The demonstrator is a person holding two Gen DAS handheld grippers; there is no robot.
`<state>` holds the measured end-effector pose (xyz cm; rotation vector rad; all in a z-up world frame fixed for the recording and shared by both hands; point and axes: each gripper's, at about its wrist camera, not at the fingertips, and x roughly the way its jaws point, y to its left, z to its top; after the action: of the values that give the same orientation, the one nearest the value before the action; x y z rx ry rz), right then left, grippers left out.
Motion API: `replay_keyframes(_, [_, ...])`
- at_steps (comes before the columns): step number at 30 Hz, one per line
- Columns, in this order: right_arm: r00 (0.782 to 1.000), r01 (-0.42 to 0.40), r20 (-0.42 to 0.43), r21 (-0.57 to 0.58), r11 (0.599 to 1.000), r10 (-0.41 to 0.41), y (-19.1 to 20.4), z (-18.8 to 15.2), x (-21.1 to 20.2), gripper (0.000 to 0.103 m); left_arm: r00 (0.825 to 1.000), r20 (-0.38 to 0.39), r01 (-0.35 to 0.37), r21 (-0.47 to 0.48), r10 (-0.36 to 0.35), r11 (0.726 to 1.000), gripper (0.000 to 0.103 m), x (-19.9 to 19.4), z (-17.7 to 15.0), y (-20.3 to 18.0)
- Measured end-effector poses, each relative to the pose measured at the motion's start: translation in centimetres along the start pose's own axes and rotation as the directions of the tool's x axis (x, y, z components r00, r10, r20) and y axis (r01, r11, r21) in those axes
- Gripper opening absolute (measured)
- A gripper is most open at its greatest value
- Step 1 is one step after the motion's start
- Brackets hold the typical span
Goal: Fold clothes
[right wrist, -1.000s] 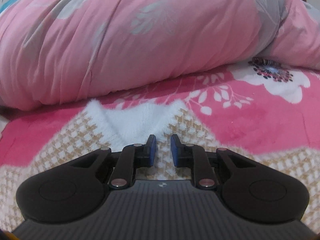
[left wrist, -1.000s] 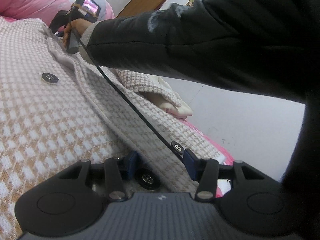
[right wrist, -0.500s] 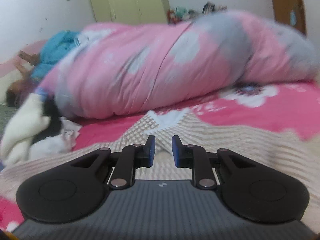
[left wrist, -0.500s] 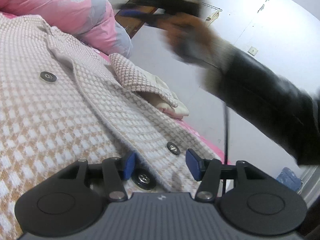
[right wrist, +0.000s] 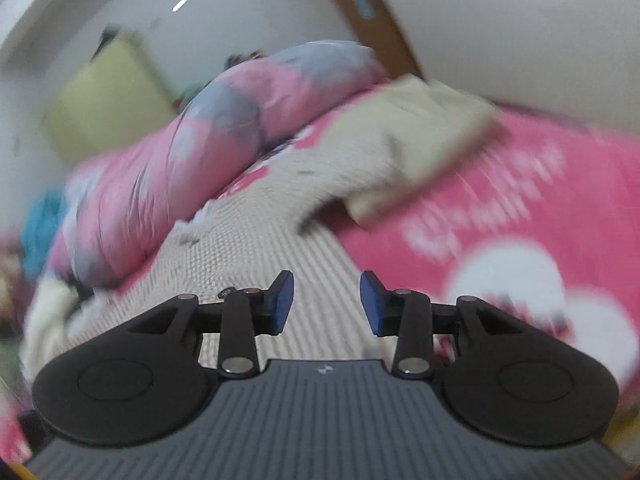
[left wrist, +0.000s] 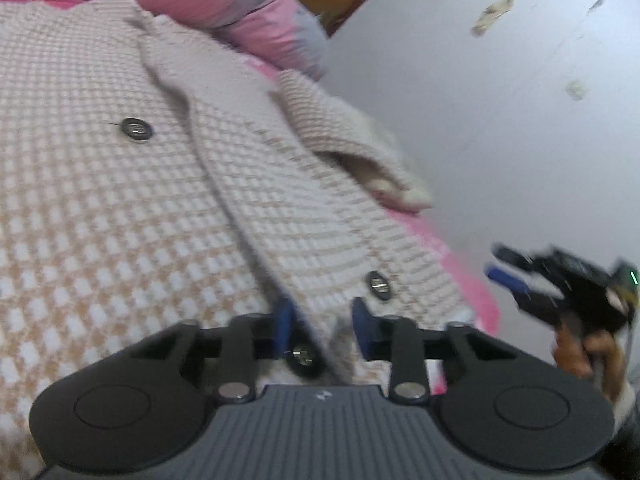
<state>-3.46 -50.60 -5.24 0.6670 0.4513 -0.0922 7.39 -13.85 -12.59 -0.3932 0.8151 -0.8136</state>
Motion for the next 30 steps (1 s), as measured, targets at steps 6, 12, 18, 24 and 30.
replay_keyframes(6, [0.999, -0.037, 0.038, 0.176, 0.984, 0.031, -5.6, -3.5, -1.6, 0.036, 0.999, -0.013, -0.031, -0.035, 0.030, 0.999, 0.004, -1.9, 1.2, -1.3])
replay_keyframes(12, [0.996, -0.079, 0.053, 0.240, 0.967, 0.068, -8.8, -4.5, -1.4, 0.036, 0.990, -0.057, -0.132, -0.002, 0.132, 0.991, 0.004, -2.0, 0.2, -1.6])
replay_keyframes(18, [0.994, -0.105, 0.065, 0.232, 0.967, 0.092, -10.0, -4.4, -1.9, 0.036, 0.984, -0.037, -0.174, 0.049, 0.176, 0.984, 0.014, -2.5, -0.4, -2.1])
replay_keyframes(24, [0.992, -0.123, 0.016, 0.196, 0.973, 0.122, -9.7, -3.6, -0.8, 0.042, 0.972, 0.076, -0.235, 0.188, 0.224, 0.954, 0.021, -3.9, -0.2, -5.0])
replay_keyframes(30, [0.980, -0.163, -0.094, 0.128, 0.978, 0.176, -8.6, -2.8, 2.2, 0.043, 0.978, 0.065, -0.205, 0.420, 0.196, 0.884, 0.033, -1.3, -1.5, -9.3])
